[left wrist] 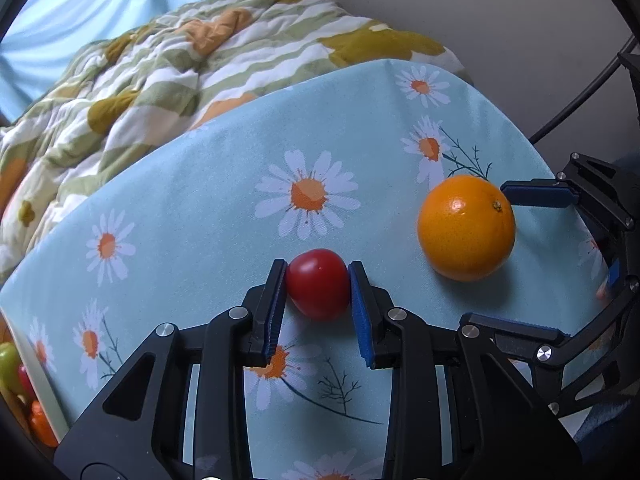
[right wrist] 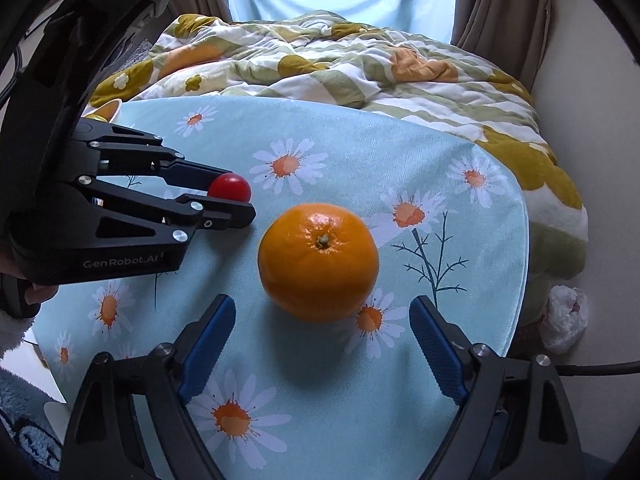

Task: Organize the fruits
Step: 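Grasp the small red tomato with the left tool while the right tool grasps the orange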

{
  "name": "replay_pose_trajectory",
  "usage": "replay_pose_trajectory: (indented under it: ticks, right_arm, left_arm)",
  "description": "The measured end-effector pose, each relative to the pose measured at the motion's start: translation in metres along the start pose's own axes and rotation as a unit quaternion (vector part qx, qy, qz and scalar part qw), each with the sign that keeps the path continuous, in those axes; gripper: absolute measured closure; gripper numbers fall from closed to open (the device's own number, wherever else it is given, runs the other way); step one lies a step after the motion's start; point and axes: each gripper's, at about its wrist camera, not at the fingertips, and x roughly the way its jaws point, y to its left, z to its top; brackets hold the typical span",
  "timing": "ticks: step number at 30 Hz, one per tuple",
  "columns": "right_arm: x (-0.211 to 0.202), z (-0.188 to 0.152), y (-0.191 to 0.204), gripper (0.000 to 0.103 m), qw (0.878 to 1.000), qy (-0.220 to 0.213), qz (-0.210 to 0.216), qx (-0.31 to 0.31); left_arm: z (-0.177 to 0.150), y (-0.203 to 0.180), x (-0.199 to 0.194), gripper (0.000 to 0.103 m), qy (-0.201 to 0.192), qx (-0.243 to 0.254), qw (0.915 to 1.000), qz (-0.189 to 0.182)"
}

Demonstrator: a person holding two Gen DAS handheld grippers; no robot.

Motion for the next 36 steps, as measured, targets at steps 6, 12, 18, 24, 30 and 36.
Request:
replay_pose_trajectory:
  ticks: [6, 12, 18, 24, 30, 36]
  right_arm:
    - [0.007, 0.008, 0.004, 0.027, 1.000, 0.000, 0.000, -0.016]
    - [0.012, 0.014, 0.007, 0.029, 1.000, -0.004, -0.003, -0.029]
    - [0.017, 0.018, 0.008, 0.039, 0.999, -0.002, -0.014, -0.041]
    - [0.012, 0.019, 0.011, 0.047, 0.999, -0.009, -0.014, -0.047]
    - [-0.007, 0.024, 0.014, 0.047, 0.998, -0.031, -0.004, -0.051]
    - [-0.026, 0.035, 0.022, 0.047, 0.997, -0.051, 0.007, -0.059]
  left_arm:
    - [-0.009, 0.013, -0.004, 0.066, 0.003, -0.028, 0.9995, 0.013]
    - [-0.016, 0.020, -0.007, 0.066, 0.001, -0.043, 0.9988, 0.022]
    - [-0.019, 0.024, -0.008, 0.066, 0.001, -0.049, 0.9982, 0.035]
    - [-0.023, 0.026, -0.011, 0.066, 0.003, -0.061, 0.9971, 0.044]
    - [-0.032, 0.037, -0.025, 0.066, -0.003, -0.100, 0.9939, 0.047]
    - [-0.039, 0.050, -0.058, 0.066, -0.030, -0.140, 0.9878, 0.061]
